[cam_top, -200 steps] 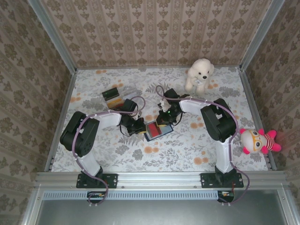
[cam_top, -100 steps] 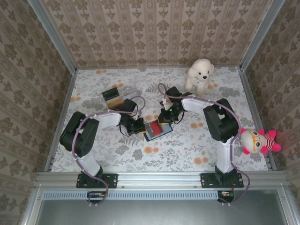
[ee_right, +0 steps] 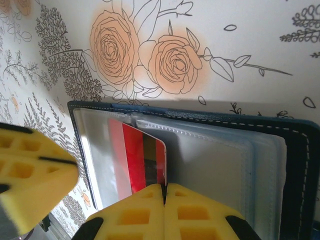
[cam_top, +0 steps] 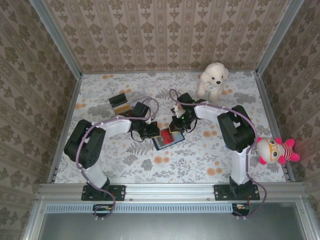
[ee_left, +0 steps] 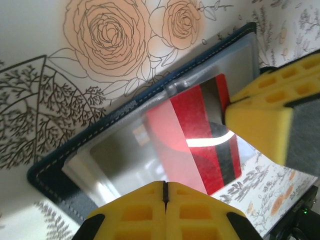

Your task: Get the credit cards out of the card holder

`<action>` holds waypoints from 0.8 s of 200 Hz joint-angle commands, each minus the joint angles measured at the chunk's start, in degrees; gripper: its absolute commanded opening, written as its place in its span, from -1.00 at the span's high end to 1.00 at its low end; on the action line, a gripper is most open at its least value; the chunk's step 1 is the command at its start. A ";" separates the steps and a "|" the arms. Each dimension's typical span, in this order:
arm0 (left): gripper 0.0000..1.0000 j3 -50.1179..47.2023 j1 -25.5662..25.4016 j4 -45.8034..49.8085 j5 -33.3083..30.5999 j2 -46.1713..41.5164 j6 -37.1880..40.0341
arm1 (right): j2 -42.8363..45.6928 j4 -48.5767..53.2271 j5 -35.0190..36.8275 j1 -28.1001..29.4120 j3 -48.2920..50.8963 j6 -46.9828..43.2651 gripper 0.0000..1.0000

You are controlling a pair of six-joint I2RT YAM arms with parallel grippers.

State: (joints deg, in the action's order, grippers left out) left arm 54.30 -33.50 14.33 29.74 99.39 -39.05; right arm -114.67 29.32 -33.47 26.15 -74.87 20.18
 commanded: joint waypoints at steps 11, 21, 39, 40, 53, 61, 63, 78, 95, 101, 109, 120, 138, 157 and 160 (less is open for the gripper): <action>1.00 -0.54 -0.18 -0.15 -1.76 2.70 -0.31 | 5.10 -2.96 -0.90 -1.22 3.19 1.65 0.95; 1.00 -0.96 0.16 -0.29 -1.62 3.21 -0.24 | 6.28 -4.03 -1.36 -1.44 4.14 1.94 0.96; 1.00 -1.71 0.45 -0.87 -1.45 3.20 -0.36 | 7.72 -3.89 -1.42 -1.85 4.89 1.62 0.99; 1.00 -1.68 0.45 -0.87 -1.49 3.19 -0.39 | 7.76 -3.86 -1.42 -1.87 4.90 1.57 1.00; 1.00 -1.91 0.50 -1.28 -1.71 2.62 -0.38 | 8.52 -3.24 -1.10 -2.22 5.16 1.27 1.00; 1.00 -2.01 0.54 -1.64 -1.78 2.19 -0.27 | 9.26 -3.23 -1.00 -2.36 5.56 1.54 1.00; 1.00 -2.03 0.54 -1.80 -1.79 2.07 -0.25 | 9.46 -3.35 -0.99 -2.47 5.71 1.53 1.00; 0.93 -2.10 0.54 -2.53 -1.95 1.17 -0.25 | 10.99 -4.71 -1.44 -2.94 7.06 2.48 1.00; 0.84 -2.34 0.54 -3.74 -2.23 -0.58 -0.71 | 12.64 -6.52 -2.22 -3.45 8.35 3.85 1.00; 0.80 -2.34 0.54 -4.14 -2.30 -1.36 -0.80 | 13.11 -7.14 -2.58 -3.55 8.74 4.34 1.00; 0.71 -2.31 0.54 -4.79 -2.23 -2.46 -1.09 | 13.69 -8.00 -2.97 -3.72 9.16 5.03 1.00; 0.56 -2.44 0.60 -5.95 -2.17 -4.03 -1.83 | 14.16 -8.97 -3.81 -4.04 9.55 5.93 1.00; 0.33 -3.11 0.87 -8.20 -1.36 -6.47 -3.87 | 14.90 -10.78 -5.15 -4.57 10.17 7.50 1.00; 0.06 -4.35 1.56 -11.13 -0.20 -8.47 -7.00 | 15.71 -13.47 -7.55 -5.52 11.20 9.88 1.00; 0.02 -4.71 1.74 -11.81 0.18 -8.71 -7.48 | 15.86 -14.09 -7.99 -5.65 11.50 10.36 1.00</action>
State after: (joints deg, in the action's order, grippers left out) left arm 51.40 -32.88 7.53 28.47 94.04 -42.54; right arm -101.38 19.86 -36.88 21.67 -65.01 26.48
